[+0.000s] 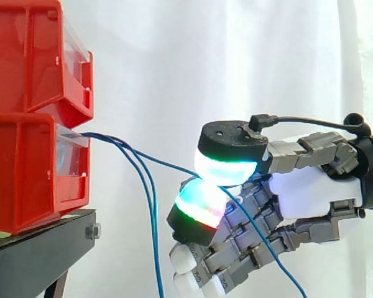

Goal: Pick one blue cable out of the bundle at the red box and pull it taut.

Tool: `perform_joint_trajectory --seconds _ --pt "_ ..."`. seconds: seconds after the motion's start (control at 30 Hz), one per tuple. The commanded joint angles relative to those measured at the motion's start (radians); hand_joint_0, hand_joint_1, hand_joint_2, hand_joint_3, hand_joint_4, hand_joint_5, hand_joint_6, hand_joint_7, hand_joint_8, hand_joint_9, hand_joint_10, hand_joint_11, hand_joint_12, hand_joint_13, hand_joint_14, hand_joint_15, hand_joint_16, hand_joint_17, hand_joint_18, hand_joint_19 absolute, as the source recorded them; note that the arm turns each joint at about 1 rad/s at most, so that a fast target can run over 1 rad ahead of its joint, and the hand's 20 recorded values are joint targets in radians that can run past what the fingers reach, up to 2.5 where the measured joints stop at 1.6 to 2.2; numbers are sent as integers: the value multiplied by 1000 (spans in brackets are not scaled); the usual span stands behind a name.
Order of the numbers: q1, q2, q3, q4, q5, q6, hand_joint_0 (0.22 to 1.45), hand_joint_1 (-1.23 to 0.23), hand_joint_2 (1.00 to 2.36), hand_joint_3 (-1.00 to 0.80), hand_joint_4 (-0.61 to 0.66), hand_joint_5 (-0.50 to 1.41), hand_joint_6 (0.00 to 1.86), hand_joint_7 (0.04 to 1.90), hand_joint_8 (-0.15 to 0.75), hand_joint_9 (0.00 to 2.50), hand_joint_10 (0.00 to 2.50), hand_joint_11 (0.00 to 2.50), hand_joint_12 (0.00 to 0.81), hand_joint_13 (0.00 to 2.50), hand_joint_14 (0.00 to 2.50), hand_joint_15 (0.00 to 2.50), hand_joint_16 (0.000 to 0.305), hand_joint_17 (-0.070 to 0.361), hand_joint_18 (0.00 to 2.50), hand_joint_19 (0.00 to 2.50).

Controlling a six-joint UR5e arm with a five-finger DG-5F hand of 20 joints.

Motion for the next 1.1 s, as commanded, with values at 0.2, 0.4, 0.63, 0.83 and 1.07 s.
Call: perform_joint_trajectory --seconds 0.2,0.4,0.63,0.83,1.07 --pt "0 0 0 0 -1 1 617 -763 1014 -43 144 -153 909 1218 374 704 12 457 367 578 10 243 59 133 482 235" --pt "-1 3 0 -5 -1 2 633 -773 1016 -9 114 -150 912 1271 379 777 16 552 362 604 12 268 58 130 500 236" --pt "-8 18 -1 -77 2 8 637 -773 1017 -1 106 -149 914 1282 380 806 17 600 364 623 12 288 57 129 499 237" --pt "-8 31 5 -153 2 24 642 -774 1017 4 98 -149 915 1294 379 823 17 657 360 648 13 315 57 129 509 236" --pt "-9 29 5 -173 -2 50 641 -766 1018 -1 88 -153 921 1258 377 962 19 1039 360 666 15 340 57 128 507 244"
